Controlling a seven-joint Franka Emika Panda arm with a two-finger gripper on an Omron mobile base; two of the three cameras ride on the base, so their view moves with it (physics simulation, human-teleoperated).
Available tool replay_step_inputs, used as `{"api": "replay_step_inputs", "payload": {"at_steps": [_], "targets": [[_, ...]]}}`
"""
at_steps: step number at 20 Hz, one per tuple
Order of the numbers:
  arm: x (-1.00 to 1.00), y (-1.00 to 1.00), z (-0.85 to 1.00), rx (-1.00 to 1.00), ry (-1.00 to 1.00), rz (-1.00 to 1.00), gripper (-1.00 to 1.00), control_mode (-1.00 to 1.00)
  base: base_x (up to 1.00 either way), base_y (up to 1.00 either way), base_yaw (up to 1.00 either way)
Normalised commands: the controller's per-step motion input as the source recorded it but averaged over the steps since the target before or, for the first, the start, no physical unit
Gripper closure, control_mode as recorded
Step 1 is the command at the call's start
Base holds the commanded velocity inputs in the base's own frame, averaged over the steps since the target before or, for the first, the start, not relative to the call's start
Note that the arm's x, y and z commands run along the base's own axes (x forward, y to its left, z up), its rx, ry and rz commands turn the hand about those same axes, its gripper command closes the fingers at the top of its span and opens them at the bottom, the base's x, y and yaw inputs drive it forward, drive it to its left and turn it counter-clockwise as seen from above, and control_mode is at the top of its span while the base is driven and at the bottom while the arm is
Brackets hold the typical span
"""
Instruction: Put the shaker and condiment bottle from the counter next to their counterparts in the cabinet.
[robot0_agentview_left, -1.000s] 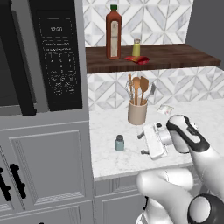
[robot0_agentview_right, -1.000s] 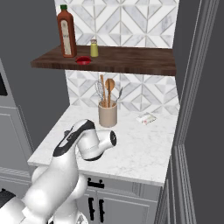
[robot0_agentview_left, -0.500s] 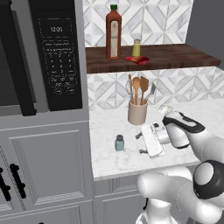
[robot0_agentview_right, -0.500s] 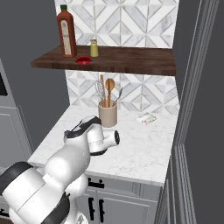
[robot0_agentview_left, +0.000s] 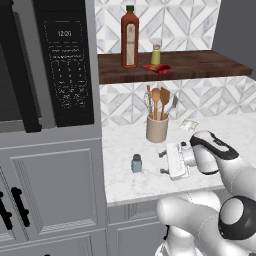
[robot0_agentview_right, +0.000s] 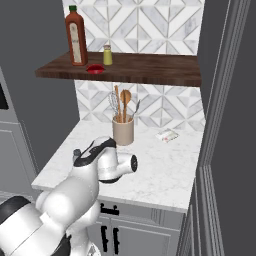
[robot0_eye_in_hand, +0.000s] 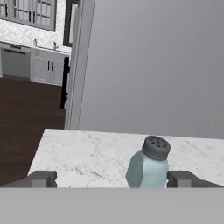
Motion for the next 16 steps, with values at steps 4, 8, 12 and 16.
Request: {"api": "replay_step_inputs", "payload": {"at_steps": [4,8,12,16], "targets": [[-0.2,0.03,0.0,-0.01,0.0,-0.06,-1.0,-1.0,0.0,0.0,0.0],[0.2,0.09,-0.06,0.0,0.0,0.0,-1.0,-1.0,0.0,0.0,0.0],[0.17,0.02,-0.26,0.0,0.0,0.0,-1.0,-1.0,0.0,0.0,0.0],[0.03,0.0,-0.31,0.0,0.0,0.0,-1.0,-1.0,0.0,0.0,0.0]]}}
